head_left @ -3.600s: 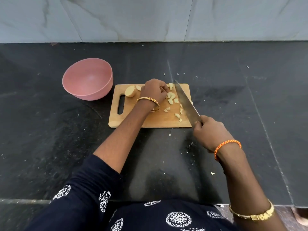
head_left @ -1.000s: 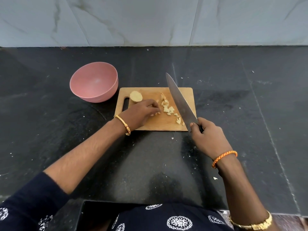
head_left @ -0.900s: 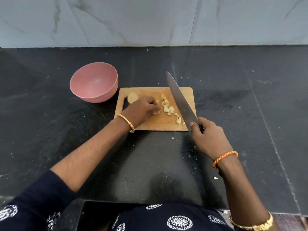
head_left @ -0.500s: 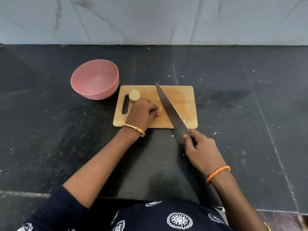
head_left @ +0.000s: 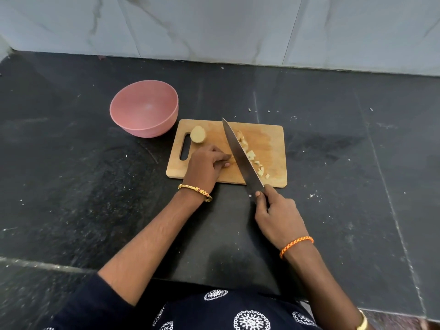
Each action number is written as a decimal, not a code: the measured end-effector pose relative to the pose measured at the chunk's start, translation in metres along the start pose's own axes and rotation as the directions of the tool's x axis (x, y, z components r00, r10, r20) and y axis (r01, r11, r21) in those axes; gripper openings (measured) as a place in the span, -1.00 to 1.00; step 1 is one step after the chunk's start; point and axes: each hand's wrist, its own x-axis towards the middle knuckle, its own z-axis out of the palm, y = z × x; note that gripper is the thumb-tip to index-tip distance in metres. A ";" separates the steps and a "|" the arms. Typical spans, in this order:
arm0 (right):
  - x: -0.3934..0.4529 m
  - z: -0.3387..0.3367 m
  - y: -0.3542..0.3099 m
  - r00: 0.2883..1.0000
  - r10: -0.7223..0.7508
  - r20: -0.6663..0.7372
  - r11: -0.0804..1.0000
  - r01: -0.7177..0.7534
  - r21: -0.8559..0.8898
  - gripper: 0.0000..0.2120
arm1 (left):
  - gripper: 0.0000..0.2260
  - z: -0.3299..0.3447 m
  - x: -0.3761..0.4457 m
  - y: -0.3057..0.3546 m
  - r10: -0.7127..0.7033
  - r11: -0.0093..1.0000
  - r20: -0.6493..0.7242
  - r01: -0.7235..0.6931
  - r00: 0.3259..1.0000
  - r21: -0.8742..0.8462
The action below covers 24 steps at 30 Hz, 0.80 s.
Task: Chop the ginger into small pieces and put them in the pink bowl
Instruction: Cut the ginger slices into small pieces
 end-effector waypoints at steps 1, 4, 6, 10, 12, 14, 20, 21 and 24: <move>0.001 0.000 0.000 1.000 0.007 0.024 1.000 -0.007 -0.006 -0.86 | -0.84 0.000 0.000 0.000 -0.001 1.000 0.003 0.001 1.000 -0.003; 0.003 -0.002 -0.004 0.994 0.040 0.101 0.998 -0.034 -0.056 -0.83 | -0.85 0.000 0.001 -0.001 0.001 1.000 0.004 -0.001 1.000 0.007; 0.003 -0.003 -0.008 0.991 0.062 0.120 0.993 -0.049 -0.110 -0.84 | -0.85 0.001 0.001 -0.002 0.008 1.000 -0.010 -0.008 1.000 0.011; -0.004 -0.008 -0.013 0.984 0.099 0.145 0.974 -0.066 -0.216 -0.83 | -0.84 0.002 0.001 -0.004 -0.019 1.000 -0.014 0.019 1.000 0.012; -0.012 -0.015 -0.012 0.982 0.107 0.157 0.965 -0.065 -0.255 -0.83 | -0.85 0.002 0.001 -0.006 -0.036 0.999 -0.025 0.036 0.999 -0.001; -0.020 -0.024 -0.011 0.984 0.110 0.137 0.964 -0.072 -0.255 -0.82 | -0.87 0.001 0.002 -0.007 -0.064 0.997 -0.038 0.063 0.997 -0.034; -0.011 -0.019 -0.008 1.000 0.021 -0.021 0.988 -0.024 -0.153 -0.83 | -0.87 -0.004 0.001 -0.003 -0.111 0.991 -0.017 0.109 0.994 -0.079; -0.006 -0.015 -0.009 1.000 0.021 -0.019 0.988 -0.024 -0.152 -0.82 | -0.87 -0.004 0.001 -0.002 -0.111 0.991 -0.012 0.110 0.994 -0.072; 0.006 -0.006 -0.012 1.000 0.012 -0.018 0.990 -0.014 -0.138 -0.81 | -0.88 -0.003 0.000 -0.002 -0.120 0.990 -0.025 0.117 0.992 -0.080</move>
